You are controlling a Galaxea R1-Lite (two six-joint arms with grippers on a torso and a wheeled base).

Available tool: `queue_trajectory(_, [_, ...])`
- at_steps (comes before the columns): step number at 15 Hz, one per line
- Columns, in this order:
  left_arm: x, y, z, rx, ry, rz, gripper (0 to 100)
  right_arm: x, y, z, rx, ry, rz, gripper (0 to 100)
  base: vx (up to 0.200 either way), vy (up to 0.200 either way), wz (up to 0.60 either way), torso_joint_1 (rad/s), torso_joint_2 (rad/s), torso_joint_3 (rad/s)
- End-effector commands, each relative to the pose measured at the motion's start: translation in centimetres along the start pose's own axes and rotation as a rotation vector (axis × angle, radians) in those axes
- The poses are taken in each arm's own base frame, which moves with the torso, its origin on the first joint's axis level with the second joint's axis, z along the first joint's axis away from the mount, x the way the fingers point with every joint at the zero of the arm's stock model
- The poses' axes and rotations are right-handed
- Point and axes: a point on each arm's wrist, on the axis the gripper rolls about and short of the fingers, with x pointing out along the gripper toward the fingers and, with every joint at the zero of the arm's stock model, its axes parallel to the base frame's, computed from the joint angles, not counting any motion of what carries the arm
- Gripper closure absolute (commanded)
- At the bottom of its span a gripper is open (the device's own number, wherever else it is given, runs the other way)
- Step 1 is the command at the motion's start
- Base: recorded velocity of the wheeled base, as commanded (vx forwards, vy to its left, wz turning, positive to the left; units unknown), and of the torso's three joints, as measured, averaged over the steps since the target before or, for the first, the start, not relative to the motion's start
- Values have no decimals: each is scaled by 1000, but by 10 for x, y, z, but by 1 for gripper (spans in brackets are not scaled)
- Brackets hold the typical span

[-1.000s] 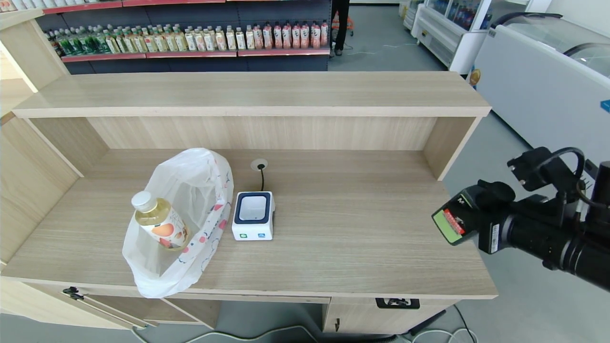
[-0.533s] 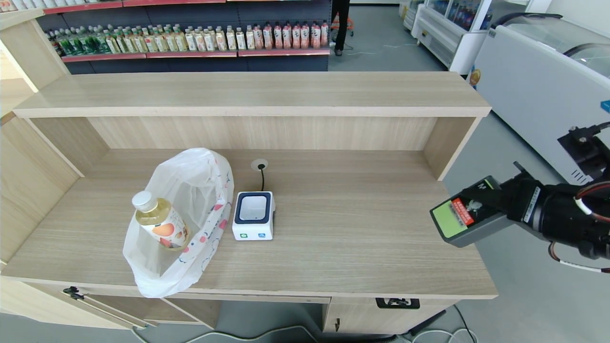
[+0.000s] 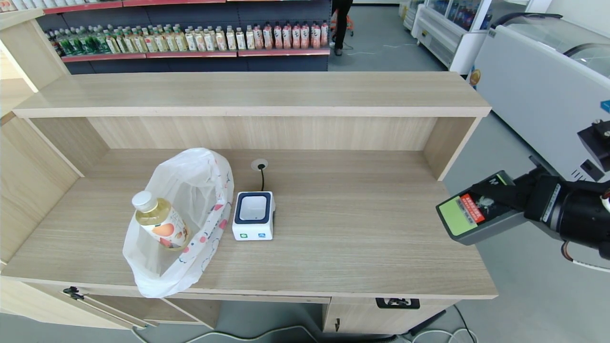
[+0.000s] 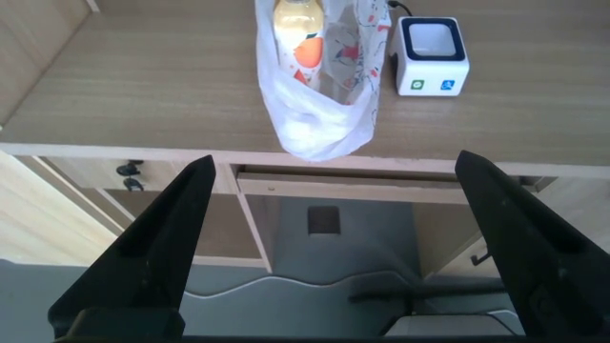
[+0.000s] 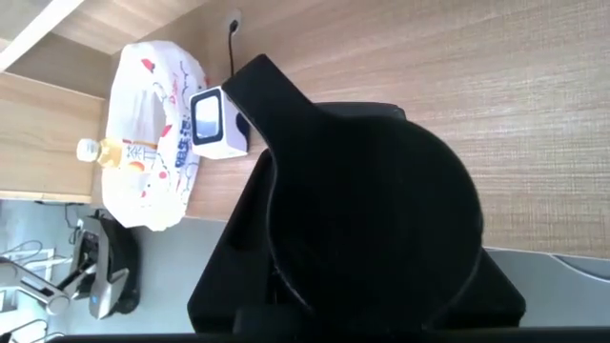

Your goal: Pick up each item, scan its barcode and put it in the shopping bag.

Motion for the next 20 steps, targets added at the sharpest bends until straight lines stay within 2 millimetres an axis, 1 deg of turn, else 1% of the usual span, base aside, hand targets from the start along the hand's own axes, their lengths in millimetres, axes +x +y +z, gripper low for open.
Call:
queue_trajectory(1, [0,0,0,-1,0,-1,0,-1,0,1,-1,-3,1,100,0,200,0,2,7,-2])
queue_trajectory(8, [0,0,0,-1,0,1,0,7,2,4,-3,4,4,100,0,200,0,4,2,2])
queue_trajectory(13, [0,0,0,1,0,1,0,23,5,15,-5,-4,7,100,0,200,0,2,1,3])
queue_trajectory(15, [0,0,0,1,0,1,0,34,7,21,-7,-4,9,100,0,200,0,0,2,5])
queue_trajectory(16, [0,0,0,1,0,1,0,44,7,23,-12,5,6,100,0,200,0,-2,2,2])
queue_trajectory(17, [0,0,0,2,0,1,0,59,6,26,-26,17,-1,100,0,200,0,2,2,2])
queue_trajectory(20, [0,0,0,2,0,1,0,93,4,18,-75,76,-7,100,0,200,0,6,5,1])
